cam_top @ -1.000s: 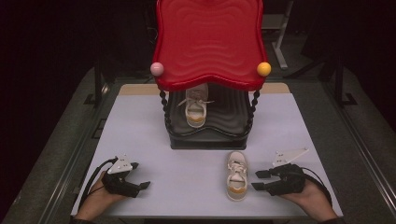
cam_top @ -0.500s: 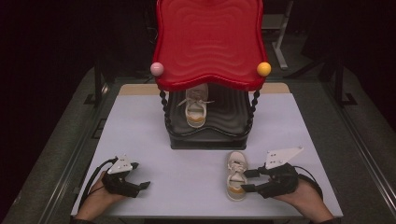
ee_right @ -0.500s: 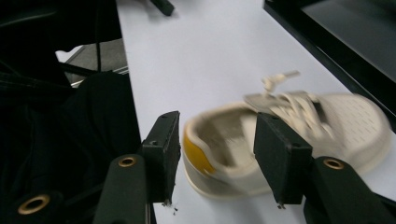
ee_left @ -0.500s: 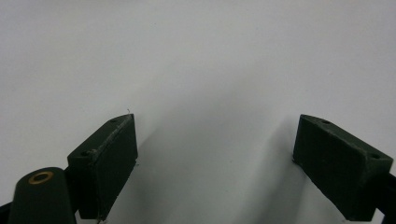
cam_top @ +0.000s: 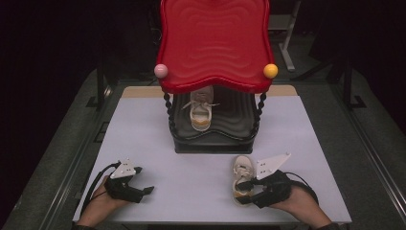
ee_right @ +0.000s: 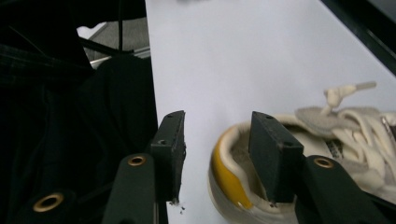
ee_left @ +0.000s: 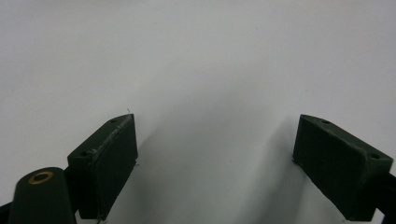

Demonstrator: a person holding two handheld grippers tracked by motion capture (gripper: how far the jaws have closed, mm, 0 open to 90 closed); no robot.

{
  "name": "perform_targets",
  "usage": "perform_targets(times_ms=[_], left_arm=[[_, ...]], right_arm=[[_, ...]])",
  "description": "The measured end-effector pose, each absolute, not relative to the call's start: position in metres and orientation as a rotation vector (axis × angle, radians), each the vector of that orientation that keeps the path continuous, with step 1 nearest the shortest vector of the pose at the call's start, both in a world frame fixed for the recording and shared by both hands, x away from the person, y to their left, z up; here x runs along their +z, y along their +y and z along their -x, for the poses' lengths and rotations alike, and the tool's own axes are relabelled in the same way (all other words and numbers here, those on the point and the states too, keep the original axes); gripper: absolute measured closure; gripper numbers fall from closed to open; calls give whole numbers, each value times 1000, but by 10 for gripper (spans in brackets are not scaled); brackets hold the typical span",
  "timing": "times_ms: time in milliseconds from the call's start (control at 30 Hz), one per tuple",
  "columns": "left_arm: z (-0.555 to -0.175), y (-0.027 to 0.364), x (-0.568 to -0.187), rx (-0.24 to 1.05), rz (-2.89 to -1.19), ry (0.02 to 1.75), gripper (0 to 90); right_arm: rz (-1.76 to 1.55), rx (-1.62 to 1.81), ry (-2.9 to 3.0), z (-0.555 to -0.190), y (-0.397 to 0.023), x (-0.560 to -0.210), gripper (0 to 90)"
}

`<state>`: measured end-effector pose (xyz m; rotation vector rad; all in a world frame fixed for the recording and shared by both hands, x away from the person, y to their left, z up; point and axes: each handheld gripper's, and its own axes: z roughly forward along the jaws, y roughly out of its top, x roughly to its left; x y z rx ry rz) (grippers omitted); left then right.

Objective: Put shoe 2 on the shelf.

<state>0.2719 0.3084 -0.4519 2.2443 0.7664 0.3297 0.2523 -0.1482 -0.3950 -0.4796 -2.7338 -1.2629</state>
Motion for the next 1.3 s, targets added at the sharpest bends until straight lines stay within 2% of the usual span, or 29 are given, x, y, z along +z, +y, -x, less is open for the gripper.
perform_targets(times_ms=[333,400,533,767,1300], left_arm=[[-272,309,-452,329,-2246,765,129],[-272,309,-452,328,-2249,765,129],[-272,309,-452,328,-2247,765,129],[-272,309,-452,328,-2247,765,130],[-272,309,-452,329,-2248,765,129]], right_arm=[[446,-1176,-2739,-263,-149,-414,682],[420,-1185,-2740,-263,-149,-413,739],[397,-1175,-2753,-264,-147,-412,762],[343,-1195,-2751,-262,-141,-400,762],[207,-1292,-2812,-252,-121,-342,762]])
